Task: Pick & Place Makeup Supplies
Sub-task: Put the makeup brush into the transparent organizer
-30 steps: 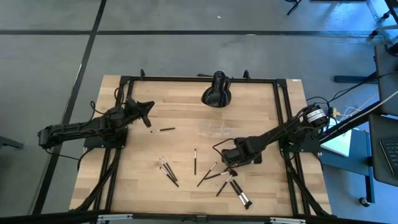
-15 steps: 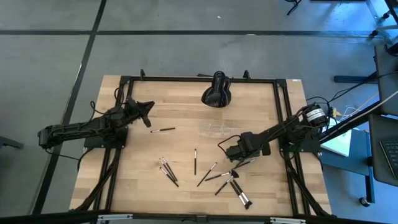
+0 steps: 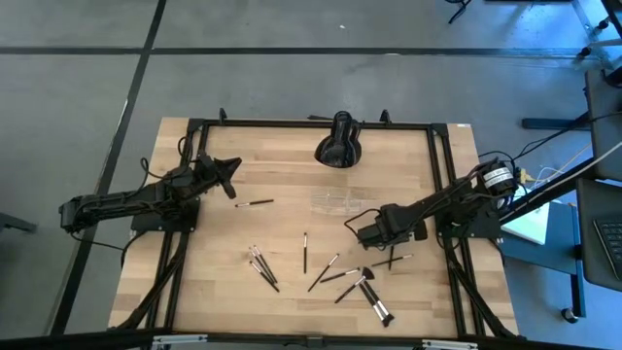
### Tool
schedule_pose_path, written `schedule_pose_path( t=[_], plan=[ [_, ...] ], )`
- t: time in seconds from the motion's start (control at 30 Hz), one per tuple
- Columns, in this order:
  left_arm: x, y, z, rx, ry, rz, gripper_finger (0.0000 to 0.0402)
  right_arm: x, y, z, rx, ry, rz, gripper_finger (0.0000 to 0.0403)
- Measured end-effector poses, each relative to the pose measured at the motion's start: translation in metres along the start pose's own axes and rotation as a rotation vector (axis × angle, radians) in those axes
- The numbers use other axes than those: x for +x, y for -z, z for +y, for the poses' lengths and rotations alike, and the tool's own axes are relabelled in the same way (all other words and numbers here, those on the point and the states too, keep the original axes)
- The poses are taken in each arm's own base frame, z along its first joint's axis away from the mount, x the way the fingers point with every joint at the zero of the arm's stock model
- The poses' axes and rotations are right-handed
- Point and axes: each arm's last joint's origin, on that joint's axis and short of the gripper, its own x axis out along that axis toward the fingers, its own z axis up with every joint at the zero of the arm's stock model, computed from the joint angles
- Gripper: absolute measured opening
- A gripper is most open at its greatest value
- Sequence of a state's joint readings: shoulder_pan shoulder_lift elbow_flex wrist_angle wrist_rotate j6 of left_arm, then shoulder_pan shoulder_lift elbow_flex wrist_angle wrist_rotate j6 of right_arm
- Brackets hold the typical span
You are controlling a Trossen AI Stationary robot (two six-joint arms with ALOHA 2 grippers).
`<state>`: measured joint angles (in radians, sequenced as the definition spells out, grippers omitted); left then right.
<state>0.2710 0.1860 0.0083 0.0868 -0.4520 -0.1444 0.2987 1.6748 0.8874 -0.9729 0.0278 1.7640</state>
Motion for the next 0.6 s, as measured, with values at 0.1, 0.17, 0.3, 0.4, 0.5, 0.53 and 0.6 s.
schedule_pose_path(
  t=[0.1, 0.17, 0.3, 0.4, 0.5, 0.53, 0.6],
  plan=[
    [0.0, -0.0001, 0.0, 0.0, 0.001, 0.0, 0.0033, -0.0017, -0.0022, 0.0007, -0.009, -0.011, 0.005, 0.0066],
    [0.0, 0.0, 0.0, 0.0, 0.001, 0.0, 0.0033, -0.0004, -0.0031, 0.0002, -0.01, -0.008, 0.022, 0.0066],
    [0.0, -0.0001, 0.0, 0.0, 0.001, 0.0, 0.0033, 0.0014, -0.0026, -0.0004, -0.01, -0.008, 0.047, 0.0067],
    [0.0, 0.0, 0.0, 0.0, 0.001, 0.0, 0.0033, 0.0013, -0.0028, -0.0012, -0.032, 0.001, 0.056, 0.0067],
    [0.0, 0.0001, 0.0, 0.001, 0.0, 0.0, 0.0033, 0.0014, -0.0048, -0.0022, -0.045, 0.013, 0.074, 0.0067],
    [0.0, -0.0001, 0.0, 0.0, 0.001, 0.0, 0.0033, 0.0006, -0.0056, -0.0023, -0.047, 0.01, 0.076, 0.0067],
    [0.0, 0.0, 0.0, 0.0, 0.001, 0.0, 0.0033, -0.002, -0.0076, -0.0035, -0.059, 0.001, 0.081, 0.0067]
  ],
)
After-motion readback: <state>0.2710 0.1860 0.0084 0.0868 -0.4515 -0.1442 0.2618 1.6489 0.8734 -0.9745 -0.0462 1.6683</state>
